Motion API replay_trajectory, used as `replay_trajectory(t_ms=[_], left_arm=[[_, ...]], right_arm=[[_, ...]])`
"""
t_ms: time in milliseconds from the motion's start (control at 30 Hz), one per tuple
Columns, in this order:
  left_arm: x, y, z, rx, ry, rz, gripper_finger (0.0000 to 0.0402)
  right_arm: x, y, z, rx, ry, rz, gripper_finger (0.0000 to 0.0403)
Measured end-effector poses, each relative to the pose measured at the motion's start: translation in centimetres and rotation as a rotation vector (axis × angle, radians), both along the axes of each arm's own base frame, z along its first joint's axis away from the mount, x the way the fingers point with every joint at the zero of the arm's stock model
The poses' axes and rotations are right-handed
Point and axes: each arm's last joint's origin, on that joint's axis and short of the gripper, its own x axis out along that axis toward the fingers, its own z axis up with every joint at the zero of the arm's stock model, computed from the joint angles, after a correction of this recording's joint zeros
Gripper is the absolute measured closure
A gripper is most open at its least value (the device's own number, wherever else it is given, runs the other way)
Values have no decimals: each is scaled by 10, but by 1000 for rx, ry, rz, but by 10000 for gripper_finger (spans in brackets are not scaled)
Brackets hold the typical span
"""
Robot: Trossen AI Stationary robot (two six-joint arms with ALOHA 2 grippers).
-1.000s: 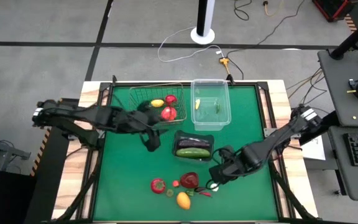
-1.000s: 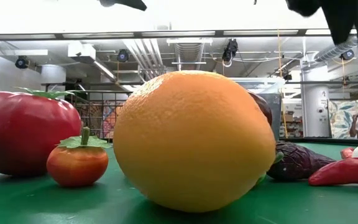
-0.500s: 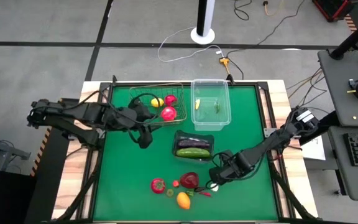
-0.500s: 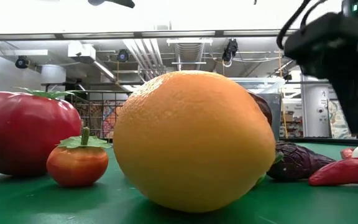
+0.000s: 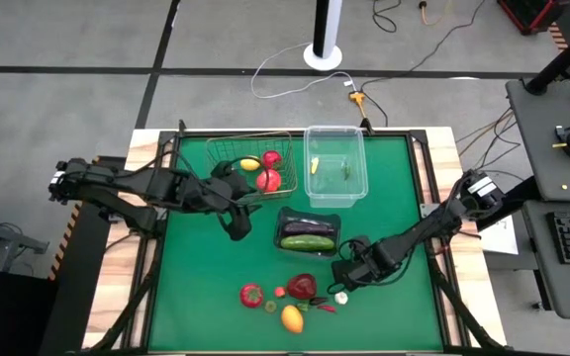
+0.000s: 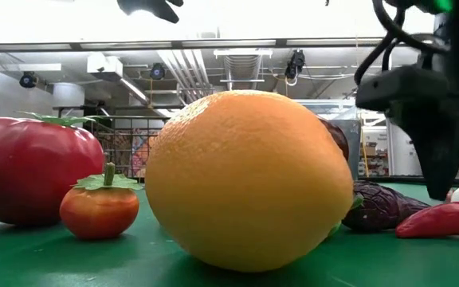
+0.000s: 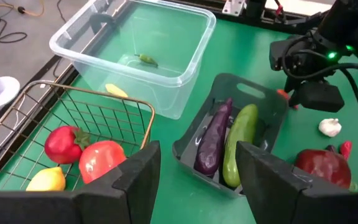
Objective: Sort produce into baskets
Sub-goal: Put the orange chili pepper into the transparent bin
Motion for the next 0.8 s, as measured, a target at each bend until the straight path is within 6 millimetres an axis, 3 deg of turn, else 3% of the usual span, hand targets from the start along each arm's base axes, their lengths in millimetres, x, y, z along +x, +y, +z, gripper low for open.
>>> replay_trajectory(t_ms=[233, 633, 733, 800], left_arm=[[0, 0, 0, -2, -2, 4, 210], [0, 1, 0, 13, -2, 24, 210], [0, 1, -1, 12, 4, 24, 210], [-2, 0, -3, -19, 30, 21, 210]], right_arm=[[1, 1, -5, -10, 17, -5, 237], [-3, -1, -1, -6, 37, 44, 381], [-6, -1, 7, 26, 57, 69, 386], [-8, -2, 24, 30, 72, 80, 385]])
